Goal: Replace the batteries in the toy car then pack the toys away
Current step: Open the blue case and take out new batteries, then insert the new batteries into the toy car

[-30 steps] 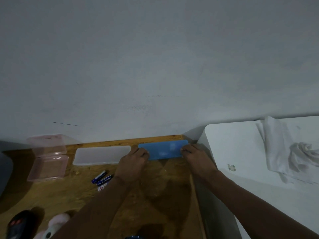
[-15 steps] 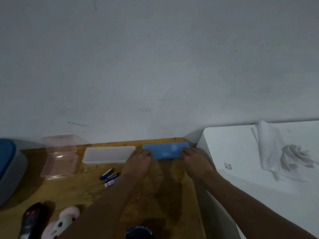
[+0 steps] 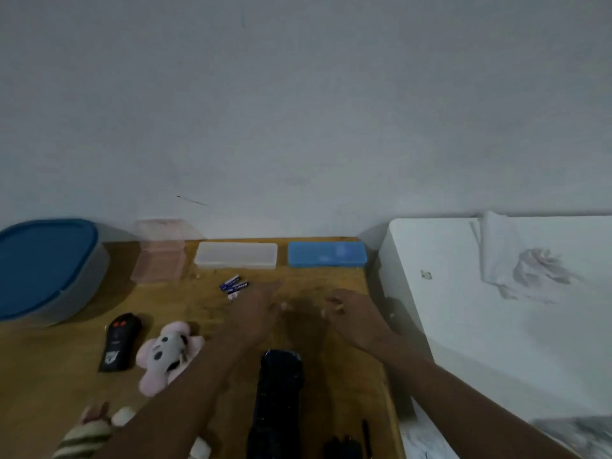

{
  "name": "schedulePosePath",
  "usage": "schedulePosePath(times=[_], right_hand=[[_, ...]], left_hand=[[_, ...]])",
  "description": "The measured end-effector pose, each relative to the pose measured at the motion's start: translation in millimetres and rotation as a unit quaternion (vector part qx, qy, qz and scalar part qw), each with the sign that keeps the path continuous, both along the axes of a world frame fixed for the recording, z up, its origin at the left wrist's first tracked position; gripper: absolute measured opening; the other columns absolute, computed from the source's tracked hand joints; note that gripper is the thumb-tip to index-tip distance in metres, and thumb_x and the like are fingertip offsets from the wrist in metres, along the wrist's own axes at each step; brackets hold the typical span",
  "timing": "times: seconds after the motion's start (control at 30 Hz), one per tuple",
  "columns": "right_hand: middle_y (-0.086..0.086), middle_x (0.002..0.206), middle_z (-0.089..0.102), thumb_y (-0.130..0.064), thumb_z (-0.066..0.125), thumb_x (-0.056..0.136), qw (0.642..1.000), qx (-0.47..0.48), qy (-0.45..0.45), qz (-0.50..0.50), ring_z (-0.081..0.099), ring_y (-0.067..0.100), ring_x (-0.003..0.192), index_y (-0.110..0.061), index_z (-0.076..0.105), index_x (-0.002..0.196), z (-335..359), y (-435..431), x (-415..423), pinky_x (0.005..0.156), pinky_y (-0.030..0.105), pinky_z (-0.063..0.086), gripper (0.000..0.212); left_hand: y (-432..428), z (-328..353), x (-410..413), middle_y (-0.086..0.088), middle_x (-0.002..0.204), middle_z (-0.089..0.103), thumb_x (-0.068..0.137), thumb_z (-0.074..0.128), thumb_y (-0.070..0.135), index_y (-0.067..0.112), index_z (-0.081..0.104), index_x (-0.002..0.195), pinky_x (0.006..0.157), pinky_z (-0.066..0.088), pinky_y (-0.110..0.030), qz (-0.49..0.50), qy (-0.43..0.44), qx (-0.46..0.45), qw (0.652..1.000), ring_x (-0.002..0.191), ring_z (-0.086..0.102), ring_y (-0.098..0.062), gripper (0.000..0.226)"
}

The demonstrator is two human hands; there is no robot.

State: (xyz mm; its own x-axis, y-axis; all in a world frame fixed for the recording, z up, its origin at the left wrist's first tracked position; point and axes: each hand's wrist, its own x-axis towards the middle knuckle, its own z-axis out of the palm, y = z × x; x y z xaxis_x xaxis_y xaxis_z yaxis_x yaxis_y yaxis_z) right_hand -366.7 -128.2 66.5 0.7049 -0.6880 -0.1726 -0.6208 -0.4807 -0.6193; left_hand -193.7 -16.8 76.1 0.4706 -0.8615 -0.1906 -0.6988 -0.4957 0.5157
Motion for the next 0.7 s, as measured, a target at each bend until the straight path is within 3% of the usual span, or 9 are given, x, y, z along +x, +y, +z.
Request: schedulePosePath(times=[0.1,0.2,0.27,0.33,0.4,0.47,0.5,0.6,0.7], right_hand=[[0.001,0.111,0.067,-0.035,0.058,0.092,0.998,0.061,0.009,-0.01,0.057,0.011,0.095,-0.019,0.065,0.112,-0.7,38.3,-11.8,0.091,0.028,0.045,0.026],[-0.01,0.109,0.068,-0.051,0.057,0.088,0.996,0.076,0.036,-0.031,0.06,0.009,0.098,-0.03,0.063,0.114,-10.6,67.9,-26.4,0.092,0.033,0.048,0.033],[-0.013,0.108,0.065,-0.052,0.056,0.088,0.993,0.101,0.046,-0.051,0.06,0.008,0.098,-0.031,0.062,0.117,-15.6,87.7,-34.8,0.089,0.03,0.049,0.037],[-0.008,0.11,0.063,-0.042,0.058,0.091,0.974,0.208,0.015,-0.086,0.06,0.013,0.101,-0.023,0.058,0.125,-20.1,109.6,-39.3,0.089,0.035,0.052,0.04],[-0.003,0.112,0.062,-0.032,0.057,0.094,0.95,0.29,-0.012,-0.117,0.061,0.018,0.102,-0.017,0.053,0.129,-21.8,129.8,-41.3,0.089,0.039,0.054,0.039],[0.0,0.125,0.059,-0.029,0.056,0.095,0.935,0.328,-0.033,-0.133,0.058,0.018,0.107,-0.017,0.046,0.136,-26.5,143.7,-41.5,0.084,0.036,0.056,0.044],[0.001,0.131,0.056,-0.028,0.055,0.096,0.93,0.337,-0.039,-0.142,0.057,0.017,0.108,-0.017,0.043,0.139,-26.9,149.3,-40.8,0.081,0.034,0.056,0.047],[0.003,0.129,0.058,-0.022,0.055,0.096,0.93,0.323,-0.042,-0.17,0.058,0.017,0.106,-0.018,0.049,0.134,-27.5,162.9,-35.6,0.085,0.037,0.056,0.039],[0.002,0.123,0.061,-0.018,0.054,0.096,0.934,0.312,-0.043,-0.169,0.058,0.019,0.111,-0.02,0.053,0.13,-21.5,172.8,-33.4,0.095,0.041,0.052,0.034]], left_hand=[[41.3,4.4,-14.9,-0.003,0.126,0.063,0.094,0.059,0.021,0.015,0.05,0.137,0.077,0.038,-0.016,0.012,0.049,-0.012,0.999,0.106,0.06,-0.018,0.044],[81.5,3.6,-27.6,0.0,0.124,0.06,0.092,0.062,0.015,0.007,0.051,0.135,0.085,0.038,-0.018,0.051,0.1,-0.007,0.994,0.113,0.057,-0.02,0.046],[102.7,-1.6,-34.1,-0.006,0.117,0.064,0.09,0.064,0.015,0.007,0.055,0.126,0.089,0.047,-0.031,0.054,0.134,0.015,0.989,0.11,0.06,-0.023,0.039],[118.1,-6.6,-40.7,-0.003,0.117,0.064,0.089,0.065,0.013,0.016,0.055,0.125,0.093,0.049,-0.039,0.031,0.166,0.016,0.985,0.109,0.06,-0.021,0.038],[129.5,-11.9,-47.9,0.002,0.116,0.061,0.09,0.062,0.008,0.03,0.049,0.124,0.087,0.049,-0.032,0.026,0.211,0.011,0.977,0.106,0.059,-0.017,0.043],[137.1,-15.9,-54.0,0.003,0.112,0.062,0.09,0.059,0.005,0.047,0.041,0.115,0.084,0.05,-0.03,0.037,0.263,0.007,0.964,0.102,0.058,-0.015,0.052],[140.0,-19.5,-56.0,0.002,0.115,0.063,0.09,0.059,0.003,0.048,0.04,0.116,0.089,0.051,-0.034,0.042,0.279,0.013,0.959,0.106,0.059,-0.016,0.055],[148.7,-23.1,-63.1,-0.001,0.127,0.059,0.091,0.058,0.002,0.027,0.044,0.135,0.103,0.045,-0.042,0.036,0.291,0.019,0.956,0.122,0.054,-0.02,0.053],[153.1,-24.7,-65.2,-0.003,0.13,0.06,0.09,0.059,0.005,0.021,0.049,0.135,0.102,0.046,-0.04,0.035,0.296,0.003,0.955,0.121,0.055,-0.02,0.049]])
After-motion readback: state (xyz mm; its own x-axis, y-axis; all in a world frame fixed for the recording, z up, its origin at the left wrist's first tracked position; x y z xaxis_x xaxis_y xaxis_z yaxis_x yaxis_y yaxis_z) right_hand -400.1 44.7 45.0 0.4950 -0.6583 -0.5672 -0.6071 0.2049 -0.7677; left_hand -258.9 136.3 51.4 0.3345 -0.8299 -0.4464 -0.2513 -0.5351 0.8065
